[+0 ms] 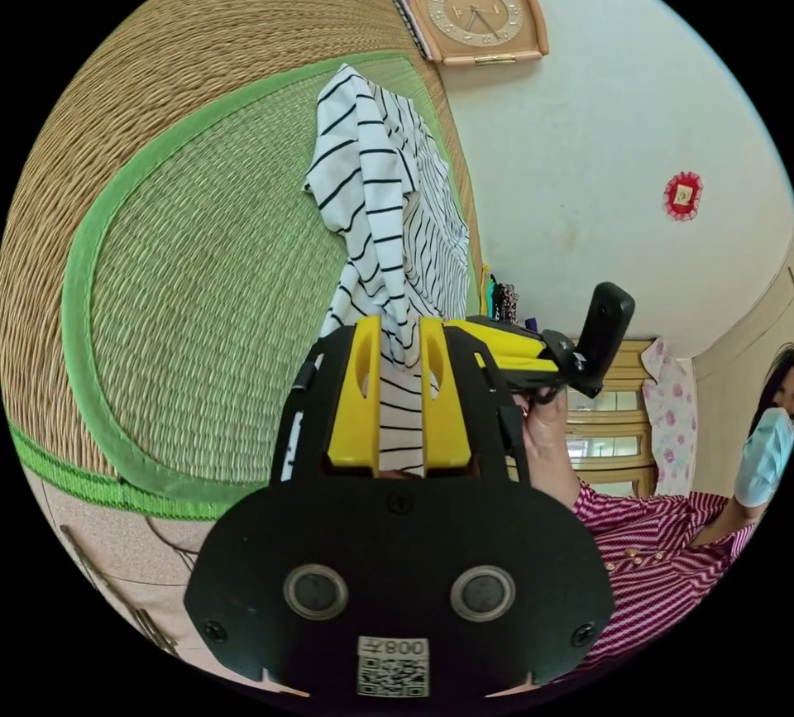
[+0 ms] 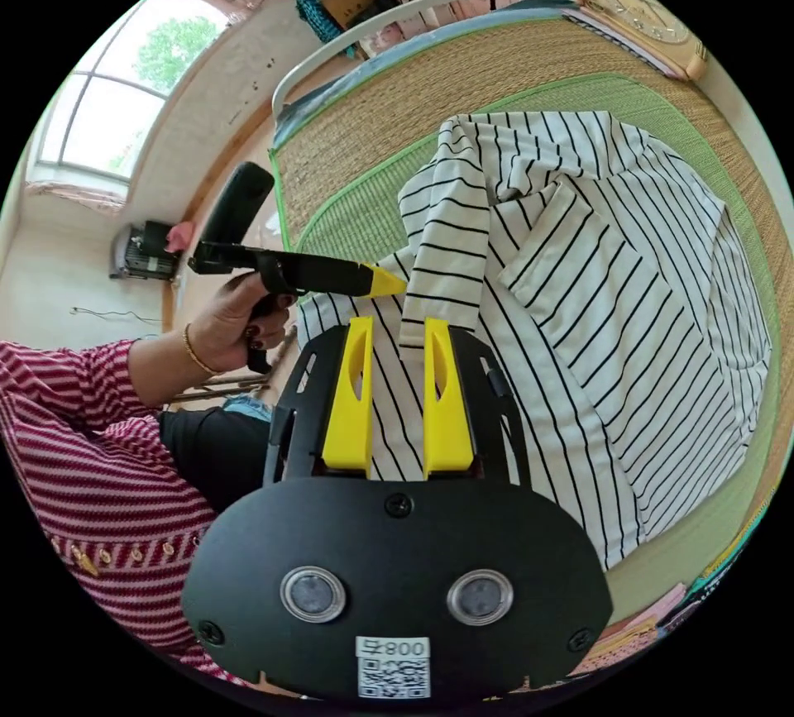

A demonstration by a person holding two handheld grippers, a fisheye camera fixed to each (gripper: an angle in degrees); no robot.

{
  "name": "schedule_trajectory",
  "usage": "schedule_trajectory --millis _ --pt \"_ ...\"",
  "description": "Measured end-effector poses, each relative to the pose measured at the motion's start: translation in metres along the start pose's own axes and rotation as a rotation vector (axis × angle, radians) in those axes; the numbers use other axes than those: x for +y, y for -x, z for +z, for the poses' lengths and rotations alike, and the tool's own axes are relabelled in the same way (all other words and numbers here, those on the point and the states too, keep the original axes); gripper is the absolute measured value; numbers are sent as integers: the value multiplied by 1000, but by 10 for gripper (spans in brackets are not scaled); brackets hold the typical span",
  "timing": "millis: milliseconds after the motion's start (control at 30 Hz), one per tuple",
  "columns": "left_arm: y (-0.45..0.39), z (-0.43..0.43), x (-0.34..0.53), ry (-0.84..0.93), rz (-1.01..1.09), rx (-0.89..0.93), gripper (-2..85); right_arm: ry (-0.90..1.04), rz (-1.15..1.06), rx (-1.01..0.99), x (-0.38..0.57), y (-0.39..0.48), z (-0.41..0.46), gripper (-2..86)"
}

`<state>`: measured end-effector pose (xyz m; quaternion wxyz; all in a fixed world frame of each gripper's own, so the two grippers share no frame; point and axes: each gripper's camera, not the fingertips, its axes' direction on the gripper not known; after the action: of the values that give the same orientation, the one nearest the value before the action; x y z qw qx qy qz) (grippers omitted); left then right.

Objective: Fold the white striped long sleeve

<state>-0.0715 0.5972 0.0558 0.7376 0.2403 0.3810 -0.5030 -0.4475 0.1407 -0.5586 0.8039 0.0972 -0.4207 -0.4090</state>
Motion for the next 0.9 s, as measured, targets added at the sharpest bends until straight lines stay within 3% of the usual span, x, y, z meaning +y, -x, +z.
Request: schedule_trajectory --millis 200,433,633,767,900 --pt "-35 -1 -33 13 29 16 17 31 14 114 -7 20 33 72" --pt "-95 -18 -72 39 135 69 23 -81 34 20 3 1 -2 17" --pt "-125 -60 -83 -38 191 114 65 -178 80 -294 26 -61 -45 7" --pt "-107 -80 -66 -96 94 157 80 -248 102 -467 41 -101 -63 4" --pt "-78 -54 -47 -69 -73 392 112 -295 92 -562 42 -122 -72 4"
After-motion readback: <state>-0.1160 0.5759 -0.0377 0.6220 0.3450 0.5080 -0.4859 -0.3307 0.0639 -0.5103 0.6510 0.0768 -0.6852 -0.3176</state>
